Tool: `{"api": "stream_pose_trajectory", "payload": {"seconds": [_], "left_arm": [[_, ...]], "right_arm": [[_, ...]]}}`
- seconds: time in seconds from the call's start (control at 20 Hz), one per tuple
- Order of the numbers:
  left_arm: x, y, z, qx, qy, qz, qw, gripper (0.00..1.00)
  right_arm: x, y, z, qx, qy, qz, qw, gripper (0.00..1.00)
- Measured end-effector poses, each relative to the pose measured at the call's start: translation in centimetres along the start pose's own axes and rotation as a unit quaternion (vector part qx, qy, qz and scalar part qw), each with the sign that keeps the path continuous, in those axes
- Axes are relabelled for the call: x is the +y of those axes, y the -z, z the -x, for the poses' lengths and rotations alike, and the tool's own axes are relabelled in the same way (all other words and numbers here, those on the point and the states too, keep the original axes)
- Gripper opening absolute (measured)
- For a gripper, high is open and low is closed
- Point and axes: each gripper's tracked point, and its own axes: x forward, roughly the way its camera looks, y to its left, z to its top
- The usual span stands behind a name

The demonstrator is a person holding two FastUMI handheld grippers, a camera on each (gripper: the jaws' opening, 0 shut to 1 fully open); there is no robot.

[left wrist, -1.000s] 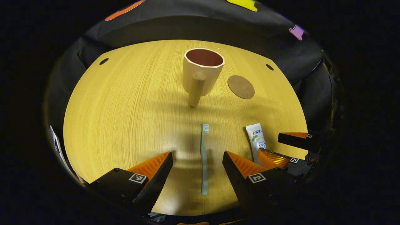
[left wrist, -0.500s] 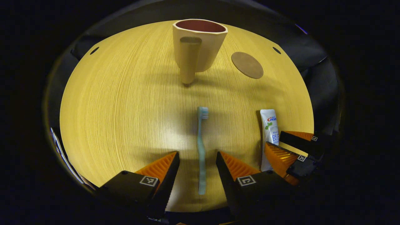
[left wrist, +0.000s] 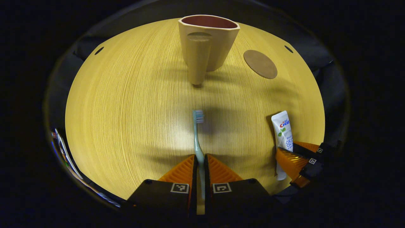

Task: Put the toothbrush and toothpaste on the desktop into the cup, then pick up the cup and place it on the coaster on the desktop.

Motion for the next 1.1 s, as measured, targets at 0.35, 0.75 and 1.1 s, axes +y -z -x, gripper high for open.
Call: {"api": "stream_pose_trajectory", "payload": {"seconds": [0.35,0.75,1.1], "left_arm": [[3.8,-0.1,-0.2,-0.025,0.033,0.011,0.999,0.1],[4.0,-6.4,4.9,-0.114,0.079,-0.005,0.99,0.1],[4.5,-8.8,8.9,-0.204,0.092,-0.032,0.974,0.09]], "right_arm": [[0.8,0.2,0.5,-0.021,-0.016,-0.017,1.0,0.14],[0.7,-0.8,2.0,-0.063,-0.012,-0.019,0.998,0.14],[0.8,-1.7,3.9,-0.106,-0.027,-0.008,0.994,0.14]]}}
